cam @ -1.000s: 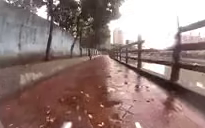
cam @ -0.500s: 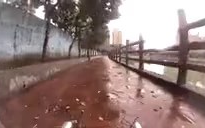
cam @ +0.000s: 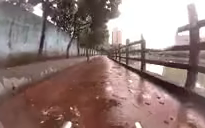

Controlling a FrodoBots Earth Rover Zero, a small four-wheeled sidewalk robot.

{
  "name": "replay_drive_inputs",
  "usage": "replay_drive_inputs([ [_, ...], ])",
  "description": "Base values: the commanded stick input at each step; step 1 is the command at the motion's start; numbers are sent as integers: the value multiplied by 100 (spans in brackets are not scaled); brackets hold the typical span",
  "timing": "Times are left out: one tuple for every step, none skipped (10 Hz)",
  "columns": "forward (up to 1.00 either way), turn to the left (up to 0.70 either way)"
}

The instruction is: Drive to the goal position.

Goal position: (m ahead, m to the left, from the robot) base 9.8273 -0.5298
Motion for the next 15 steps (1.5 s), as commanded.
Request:
replay_drive_inputs([
  [50,0],
  [50,0],
  [50,0],
  [50,0],
  [50,0],
  [50,24],
  [50,50],
  [50,50],
  [50,50],
  [50,38],
  [50,19],
  [50,0],
  [50,0],
  [50,0],
  [50,0],
])
